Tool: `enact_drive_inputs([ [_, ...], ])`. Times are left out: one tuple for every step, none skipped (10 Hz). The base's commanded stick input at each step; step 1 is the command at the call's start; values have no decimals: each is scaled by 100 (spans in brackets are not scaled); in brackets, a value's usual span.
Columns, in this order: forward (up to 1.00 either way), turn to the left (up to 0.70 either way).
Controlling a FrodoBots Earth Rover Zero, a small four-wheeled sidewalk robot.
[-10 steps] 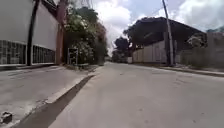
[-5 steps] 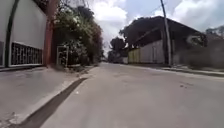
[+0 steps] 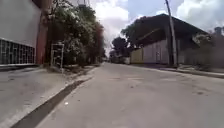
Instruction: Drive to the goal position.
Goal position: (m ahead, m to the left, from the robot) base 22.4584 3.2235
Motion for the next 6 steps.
enact_drive_inputs([
  [100, 0],
  [100, 0],
  [100, 0],
  [100, 0],
  [100, -6],
  [100, -8],
])
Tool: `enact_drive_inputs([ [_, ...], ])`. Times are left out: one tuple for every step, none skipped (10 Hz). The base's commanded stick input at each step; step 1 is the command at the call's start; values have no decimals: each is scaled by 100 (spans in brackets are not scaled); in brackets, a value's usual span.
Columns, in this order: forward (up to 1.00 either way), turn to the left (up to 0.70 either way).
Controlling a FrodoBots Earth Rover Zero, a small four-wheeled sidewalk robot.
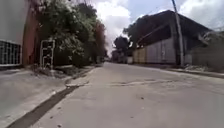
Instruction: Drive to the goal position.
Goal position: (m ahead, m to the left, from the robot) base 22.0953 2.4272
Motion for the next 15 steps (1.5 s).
enact_drive_inputs([
  [100, -6],
  [100, -2],
  [100, 0],
  [100, 0],
  [100, 0],
  [100, 0],
  [100, -1],
  [100, -2],
  [100, -2],
  [100, -3],
  [100, -3],
  [100, -4],
  [100, -4],
  [100, -4],
  [100, -4],
])
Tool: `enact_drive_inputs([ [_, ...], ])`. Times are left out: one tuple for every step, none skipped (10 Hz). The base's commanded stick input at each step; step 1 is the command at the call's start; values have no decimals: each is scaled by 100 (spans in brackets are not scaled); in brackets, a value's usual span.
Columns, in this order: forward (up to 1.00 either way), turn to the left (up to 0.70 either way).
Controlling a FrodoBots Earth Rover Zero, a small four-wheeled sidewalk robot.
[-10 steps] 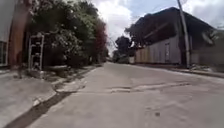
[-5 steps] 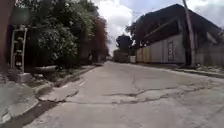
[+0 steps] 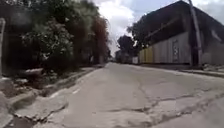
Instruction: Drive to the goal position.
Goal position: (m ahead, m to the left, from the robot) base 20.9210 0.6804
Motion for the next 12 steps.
enact_drive_inputs([
  [100, -4],
  [100, -4],
  [100, -16],
  [100, -23],
  [100, -28],
  [100, -29],
  [100, -29],
  [100, -29],
  [100, -28],
  [100, -19],
  [100, -10],
  [100, -1],
])
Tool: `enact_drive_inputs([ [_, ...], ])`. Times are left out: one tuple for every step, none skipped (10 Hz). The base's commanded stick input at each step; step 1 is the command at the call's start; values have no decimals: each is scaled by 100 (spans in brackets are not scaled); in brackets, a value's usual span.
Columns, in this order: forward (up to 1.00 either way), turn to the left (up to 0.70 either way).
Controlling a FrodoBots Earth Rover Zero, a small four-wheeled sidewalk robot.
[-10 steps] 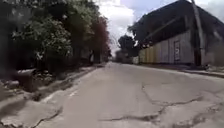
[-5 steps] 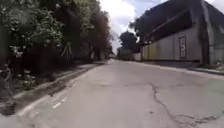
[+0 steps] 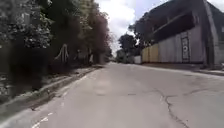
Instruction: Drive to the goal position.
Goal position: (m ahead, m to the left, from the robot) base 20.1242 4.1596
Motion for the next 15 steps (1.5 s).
enact_drive_inputs([
  [100, 0],
  [100, 0],
  [100, 0],
  [100, 0],
  [100, 0],
  [100, 0],
  [100, 0],
  [100, 0],
  [100, 0],
  [100, 0],
  [100, 0],
  [100, 0],
  [100, 0],
  [100, 0],
  [100, 0],
])
